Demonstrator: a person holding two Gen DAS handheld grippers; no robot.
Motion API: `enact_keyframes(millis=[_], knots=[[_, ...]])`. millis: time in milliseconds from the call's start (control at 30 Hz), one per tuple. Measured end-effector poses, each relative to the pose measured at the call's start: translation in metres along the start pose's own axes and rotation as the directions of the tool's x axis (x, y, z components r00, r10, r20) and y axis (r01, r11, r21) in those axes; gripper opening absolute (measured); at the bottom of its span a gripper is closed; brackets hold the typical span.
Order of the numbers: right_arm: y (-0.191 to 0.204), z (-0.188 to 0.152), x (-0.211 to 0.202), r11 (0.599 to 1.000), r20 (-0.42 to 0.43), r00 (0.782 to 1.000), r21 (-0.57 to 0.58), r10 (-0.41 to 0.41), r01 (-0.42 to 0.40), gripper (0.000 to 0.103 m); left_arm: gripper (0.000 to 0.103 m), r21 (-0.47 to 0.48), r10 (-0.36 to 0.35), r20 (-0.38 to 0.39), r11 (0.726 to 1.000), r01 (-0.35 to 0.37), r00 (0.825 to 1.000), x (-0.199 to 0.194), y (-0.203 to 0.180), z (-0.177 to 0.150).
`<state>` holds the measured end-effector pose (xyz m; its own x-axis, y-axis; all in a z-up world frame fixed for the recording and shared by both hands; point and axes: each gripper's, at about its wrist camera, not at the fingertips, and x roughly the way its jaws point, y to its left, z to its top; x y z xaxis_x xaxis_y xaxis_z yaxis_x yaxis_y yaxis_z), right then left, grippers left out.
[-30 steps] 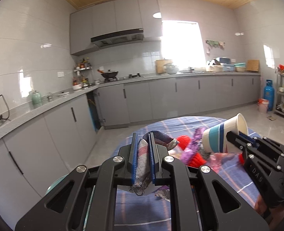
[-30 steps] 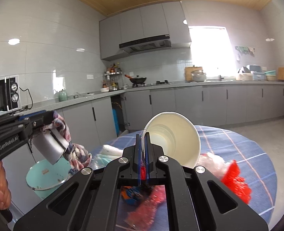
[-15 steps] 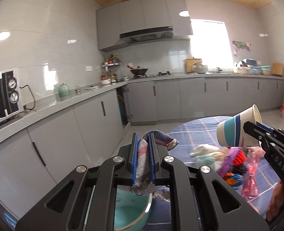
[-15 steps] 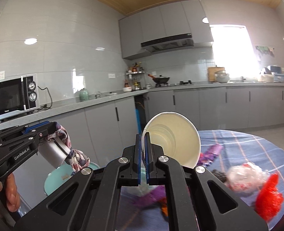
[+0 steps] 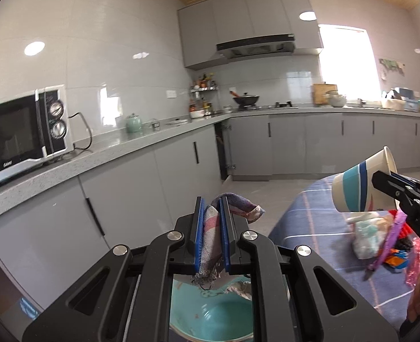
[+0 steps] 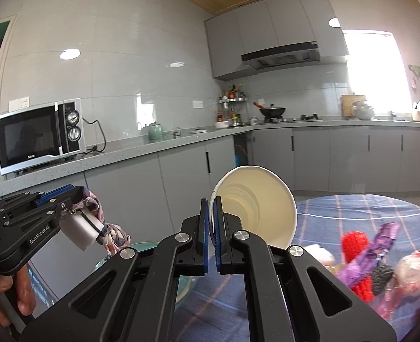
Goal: Collect trash
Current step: 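Carry the cup and wrapper over the teal bin with both grippers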
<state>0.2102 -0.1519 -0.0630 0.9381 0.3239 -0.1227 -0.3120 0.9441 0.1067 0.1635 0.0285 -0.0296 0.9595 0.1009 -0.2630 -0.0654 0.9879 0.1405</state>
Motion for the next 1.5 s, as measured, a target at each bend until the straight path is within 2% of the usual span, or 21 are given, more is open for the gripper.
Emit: enact_keyframes(millis=[600, 700, 1500], knots=[[0.038, -0.002, 0.054, 0.996, -0.048, 0.995, -0.022, 0.088, -0.089, 0.004, 0.011, -0.021, 0.135, -0.015, 0.991, -0.135, 0.991, 0.016, 0.045, -0.008], [0.043, -0.002, 0.063, 0.994, -0.052, 0.993, -0.027, 0.104, -0.105, 0.004, 0.011, 0.009, 0.173, -0.002, 0.985, -0.173, 0.985, 0.016, 0.042, -0.010], [0.057, -0.020, 0.108, 0.985, -0.135, 0.978, -0.040, 0.160, -0.167, 0.004, 0.012, 0.027, 0.167, -0.047, 0.986, -0.166, 0.985, 0.043, 0.038, -0.026]])
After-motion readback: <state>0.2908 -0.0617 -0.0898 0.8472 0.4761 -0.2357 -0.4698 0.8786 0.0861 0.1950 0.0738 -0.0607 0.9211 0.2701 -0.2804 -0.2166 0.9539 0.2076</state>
